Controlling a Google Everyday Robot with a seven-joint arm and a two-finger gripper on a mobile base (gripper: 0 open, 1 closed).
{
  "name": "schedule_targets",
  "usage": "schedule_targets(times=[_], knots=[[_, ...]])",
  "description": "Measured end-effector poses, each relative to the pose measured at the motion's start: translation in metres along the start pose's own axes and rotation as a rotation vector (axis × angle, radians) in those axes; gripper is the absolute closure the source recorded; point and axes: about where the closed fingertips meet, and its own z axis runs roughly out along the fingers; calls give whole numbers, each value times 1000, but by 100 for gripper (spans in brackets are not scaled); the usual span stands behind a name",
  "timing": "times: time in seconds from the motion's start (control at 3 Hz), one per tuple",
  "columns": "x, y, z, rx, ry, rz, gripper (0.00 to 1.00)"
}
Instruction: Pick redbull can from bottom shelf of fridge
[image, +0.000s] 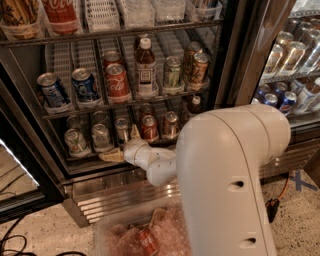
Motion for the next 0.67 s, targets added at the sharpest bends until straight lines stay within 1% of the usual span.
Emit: schedule_targets(times=[0.33, 0.67], knots=[[3, -8, -2, 35, 3, 0, 0], [5, -14, -4, 63, 4, 5, 15]])
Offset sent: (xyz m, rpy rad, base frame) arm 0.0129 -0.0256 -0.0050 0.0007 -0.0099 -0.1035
